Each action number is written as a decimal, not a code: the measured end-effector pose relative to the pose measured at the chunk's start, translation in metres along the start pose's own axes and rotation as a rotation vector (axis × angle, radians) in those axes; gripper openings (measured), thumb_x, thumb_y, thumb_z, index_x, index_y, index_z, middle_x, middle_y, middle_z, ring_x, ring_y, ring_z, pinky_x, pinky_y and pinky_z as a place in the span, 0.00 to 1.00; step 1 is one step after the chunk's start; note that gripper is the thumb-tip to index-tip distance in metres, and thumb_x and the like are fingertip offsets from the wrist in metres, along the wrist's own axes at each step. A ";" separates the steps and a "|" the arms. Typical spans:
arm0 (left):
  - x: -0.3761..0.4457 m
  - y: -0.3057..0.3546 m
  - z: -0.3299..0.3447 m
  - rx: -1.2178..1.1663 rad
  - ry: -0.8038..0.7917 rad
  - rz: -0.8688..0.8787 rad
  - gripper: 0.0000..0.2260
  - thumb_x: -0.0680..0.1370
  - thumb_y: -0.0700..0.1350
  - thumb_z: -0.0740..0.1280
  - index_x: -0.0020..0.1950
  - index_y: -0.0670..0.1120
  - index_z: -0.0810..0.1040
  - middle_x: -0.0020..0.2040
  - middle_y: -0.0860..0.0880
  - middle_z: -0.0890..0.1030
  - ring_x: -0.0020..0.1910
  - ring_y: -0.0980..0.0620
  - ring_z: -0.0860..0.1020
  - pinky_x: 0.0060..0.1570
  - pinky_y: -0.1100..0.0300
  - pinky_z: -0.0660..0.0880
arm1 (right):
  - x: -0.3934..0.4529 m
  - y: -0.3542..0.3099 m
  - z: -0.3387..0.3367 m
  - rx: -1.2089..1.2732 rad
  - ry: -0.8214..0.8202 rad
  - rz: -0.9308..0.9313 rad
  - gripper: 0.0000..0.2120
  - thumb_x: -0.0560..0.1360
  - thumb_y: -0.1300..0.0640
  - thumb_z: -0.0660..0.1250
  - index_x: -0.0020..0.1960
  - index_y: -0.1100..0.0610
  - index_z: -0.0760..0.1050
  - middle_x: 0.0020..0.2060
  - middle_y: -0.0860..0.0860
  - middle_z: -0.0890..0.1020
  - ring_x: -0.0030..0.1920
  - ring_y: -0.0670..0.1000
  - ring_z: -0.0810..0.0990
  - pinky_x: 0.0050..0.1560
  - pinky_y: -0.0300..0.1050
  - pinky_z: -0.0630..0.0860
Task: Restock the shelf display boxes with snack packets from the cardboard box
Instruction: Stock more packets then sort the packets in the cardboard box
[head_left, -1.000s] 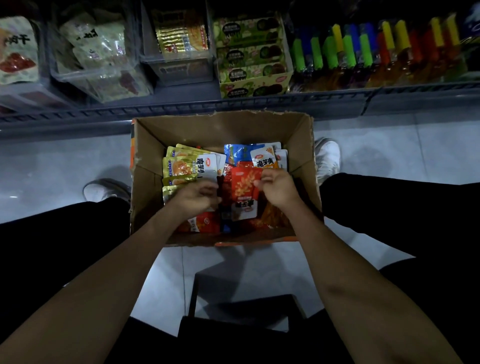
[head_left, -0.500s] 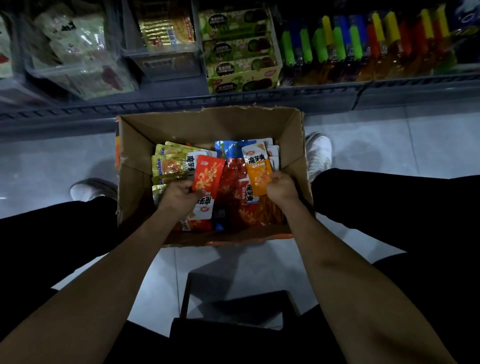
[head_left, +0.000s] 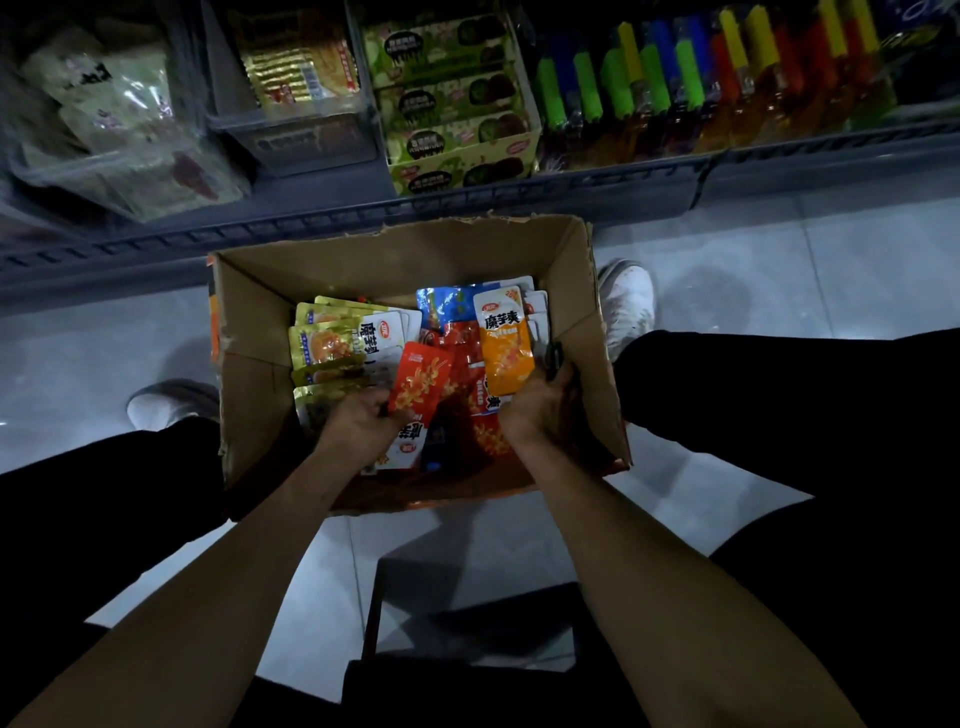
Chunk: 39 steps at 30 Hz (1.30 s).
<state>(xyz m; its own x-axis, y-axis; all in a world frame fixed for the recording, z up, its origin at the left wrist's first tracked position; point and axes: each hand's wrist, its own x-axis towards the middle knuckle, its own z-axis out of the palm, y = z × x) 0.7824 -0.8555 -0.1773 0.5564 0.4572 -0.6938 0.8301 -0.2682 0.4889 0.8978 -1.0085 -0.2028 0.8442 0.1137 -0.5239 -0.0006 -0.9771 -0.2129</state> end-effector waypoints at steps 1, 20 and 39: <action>0.000 0.000 0.000 -0.002 0.001 0.005 0.12 0.78 0.47 0.68 0.58 0.43 0.80 0.54 0.44 0.82 0.50 0.47 0.79 0.48 0.58 0.76 | 0.006 -0.001 -0.001 0.009 -0.052 -0.007 0.20 0.77 0.57 0.66 0.68 0.57 0.68 0.68 0.58 0.66 0.67 0.59 0.68 0.65 0.51 0.70; -0.011 0.044 0.007 0.131 -0.106 0.210 0.15 0.78 0.45 0.66 0.65 0.50 0.76 0.59 0.48 0.80 0.57 0.48 0.78 0.57 0.58 0.74 | 0.008 -0.004 -0.082 0.484 0.379 -0.237 0.08 0.73 0.66 0.66 0.47 0.60 0.84 0.46 0.56 0.85 0.46 0.55 0.84 0.50 0.40 0.76; -0.040 0.069 -0.061 -0.515 0.058 0.086 0.05 0.78 0.41 0.67 0.45 0.49 0.80 0.50 0.42 0.83 0.41 0.48 0.78 0.38 0.59 0.74 | -0.033 -0.031 -0.124 0.573 0.302 -0.483 0.04 0.73 0.64 0.72 0.47 0.59 0.82 0.38 0.45 0.80 0.42 0.46 0.80 0.45 0.36 0.76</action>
<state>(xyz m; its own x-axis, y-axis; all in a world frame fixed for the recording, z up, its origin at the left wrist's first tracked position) 0.8152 -0.8408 -0.0838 0.6066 0.5022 -0.6163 0.6475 0.1377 0.7495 0.9362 -1.0045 -0.0763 0.9298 0.3659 -0.0383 0.1954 -0.5794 -0.7912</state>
